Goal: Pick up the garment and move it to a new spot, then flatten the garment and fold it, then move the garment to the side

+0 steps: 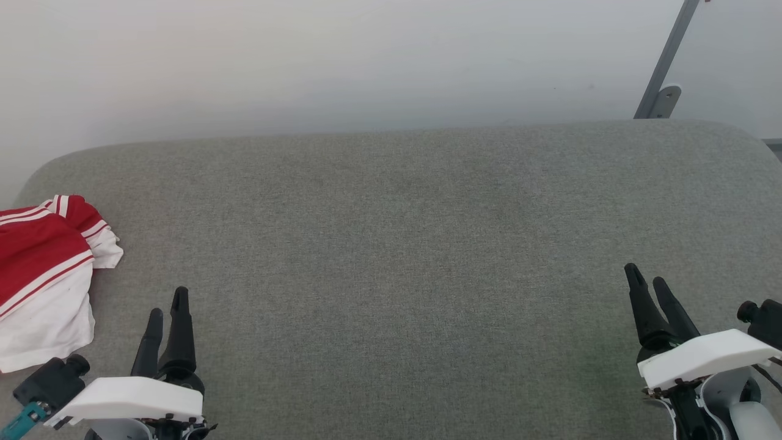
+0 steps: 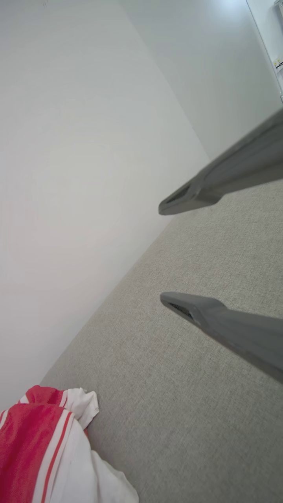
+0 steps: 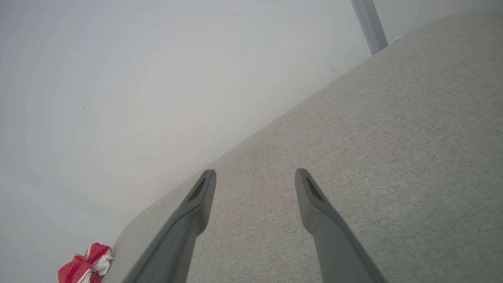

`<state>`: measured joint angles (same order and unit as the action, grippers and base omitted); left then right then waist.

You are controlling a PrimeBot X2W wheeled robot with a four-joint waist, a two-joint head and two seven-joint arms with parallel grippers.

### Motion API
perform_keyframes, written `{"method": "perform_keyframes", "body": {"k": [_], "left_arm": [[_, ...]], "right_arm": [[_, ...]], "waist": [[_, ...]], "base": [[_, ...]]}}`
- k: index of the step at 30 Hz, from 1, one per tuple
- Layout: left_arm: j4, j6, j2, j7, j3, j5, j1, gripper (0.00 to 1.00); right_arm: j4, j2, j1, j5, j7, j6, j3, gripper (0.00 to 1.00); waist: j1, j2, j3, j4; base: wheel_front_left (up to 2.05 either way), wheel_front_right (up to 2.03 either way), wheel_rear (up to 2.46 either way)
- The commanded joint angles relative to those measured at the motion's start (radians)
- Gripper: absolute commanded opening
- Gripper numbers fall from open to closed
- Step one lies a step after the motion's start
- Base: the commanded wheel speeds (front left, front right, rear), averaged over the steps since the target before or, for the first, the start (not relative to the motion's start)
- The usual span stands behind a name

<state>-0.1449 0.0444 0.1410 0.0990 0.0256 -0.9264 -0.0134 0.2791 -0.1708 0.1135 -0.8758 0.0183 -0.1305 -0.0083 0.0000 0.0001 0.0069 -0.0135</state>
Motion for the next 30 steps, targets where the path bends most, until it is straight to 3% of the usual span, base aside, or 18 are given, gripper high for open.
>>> {"method": "perform_keyframes", "body": {"k": [1, 30], "left_arm": [[0.016, 0.004, 0.007, 0.009, 0.004, 0.016, -0.003, 1.0], [0.044, 0.055, 0.0, 0.089, -0.004, 0.316, 0.021, 1.0]], "right_arm": [[-0.014, -0.009, 0.024, 0.017, 0.007, 0.0, 0.001, 1.0], [-0.043, -0.053, 0.028, 0.279, 0.055, 0.0, 0.04, 1.0]], "waist": [[0.0, -0.0001, 0.0, 0.0], [0.0, -0.0001, 0.002, -0.004]], "base": [[0.0, 0.0, 0.0], [0.0, 0.0, 0.0]]}}
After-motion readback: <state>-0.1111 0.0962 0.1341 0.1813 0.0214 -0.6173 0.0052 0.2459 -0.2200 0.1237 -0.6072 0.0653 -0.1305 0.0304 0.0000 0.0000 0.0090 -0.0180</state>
